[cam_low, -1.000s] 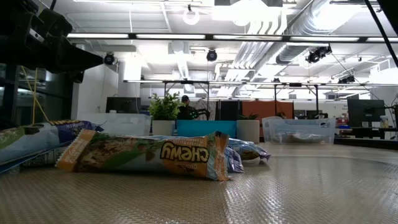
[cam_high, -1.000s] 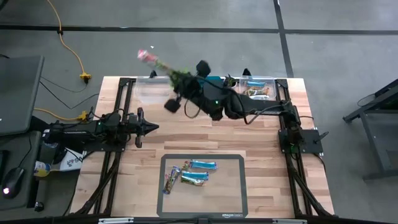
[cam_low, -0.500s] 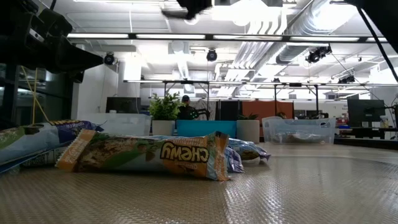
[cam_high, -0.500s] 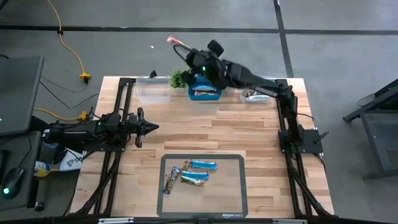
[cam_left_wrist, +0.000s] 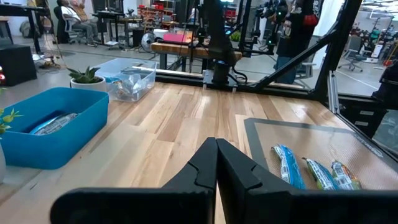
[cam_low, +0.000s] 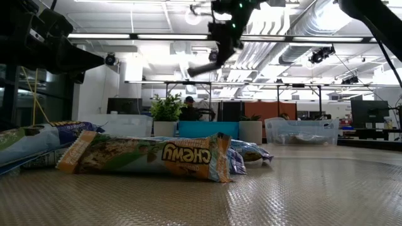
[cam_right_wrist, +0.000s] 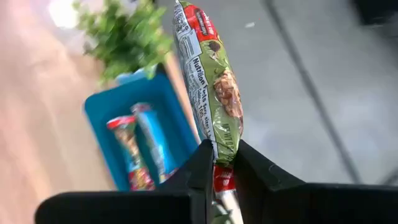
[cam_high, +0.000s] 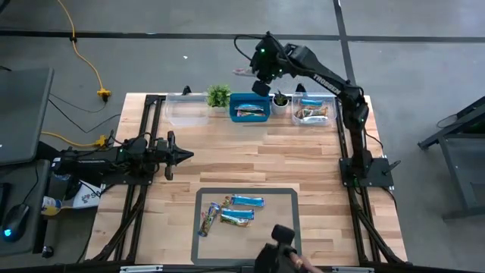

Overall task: Pick and place Granola Bars by type
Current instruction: Put the red granola bar into the blue bin

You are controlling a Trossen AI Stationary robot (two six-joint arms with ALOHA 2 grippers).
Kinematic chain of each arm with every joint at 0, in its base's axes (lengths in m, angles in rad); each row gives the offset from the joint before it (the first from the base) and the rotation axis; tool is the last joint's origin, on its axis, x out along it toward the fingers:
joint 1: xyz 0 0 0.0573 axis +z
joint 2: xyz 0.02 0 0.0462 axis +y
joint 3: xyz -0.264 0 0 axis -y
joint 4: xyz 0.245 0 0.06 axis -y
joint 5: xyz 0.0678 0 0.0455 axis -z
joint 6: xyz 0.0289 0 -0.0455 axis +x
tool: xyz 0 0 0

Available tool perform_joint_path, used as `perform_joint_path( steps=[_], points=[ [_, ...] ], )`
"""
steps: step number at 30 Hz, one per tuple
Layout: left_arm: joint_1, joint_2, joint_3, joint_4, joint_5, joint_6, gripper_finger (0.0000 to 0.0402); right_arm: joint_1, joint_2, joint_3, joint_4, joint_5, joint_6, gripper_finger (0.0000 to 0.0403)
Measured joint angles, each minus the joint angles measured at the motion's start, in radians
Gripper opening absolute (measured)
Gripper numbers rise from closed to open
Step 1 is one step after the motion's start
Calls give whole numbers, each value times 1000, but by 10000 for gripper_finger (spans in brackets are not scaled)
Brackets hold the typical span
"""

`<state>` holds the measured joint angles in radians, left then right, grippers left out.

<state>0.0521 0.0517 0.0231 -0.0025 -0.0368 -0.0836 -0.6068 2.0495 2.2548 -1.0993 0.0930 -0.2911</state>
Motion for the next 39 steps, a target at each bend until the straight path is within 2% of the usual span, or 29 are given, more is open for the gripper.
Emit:
perform_joint_path(
  steps=[4,9,14,20,28,39],
  points=[
    [0,0,0,0,0,0,1,-50,0,-113,38,-130,-47,36],
    [0,0,0,0,0,0,1,-74,0,-297,145,-231,-104,34],
    [0,0,0,0,0,0,1,-75,1,-462,264,-267,-167,31],
    [0,0,0,0,0,0,1,-75,1,-592,413,-279,-189,36],
    [0,0,0,0,0,0,1,-74,1,-662,506,-337,-183,40],
    [0,0,0,0,0,0,1,-69,-1,-665,504,-349,-183,117]
  ],
)
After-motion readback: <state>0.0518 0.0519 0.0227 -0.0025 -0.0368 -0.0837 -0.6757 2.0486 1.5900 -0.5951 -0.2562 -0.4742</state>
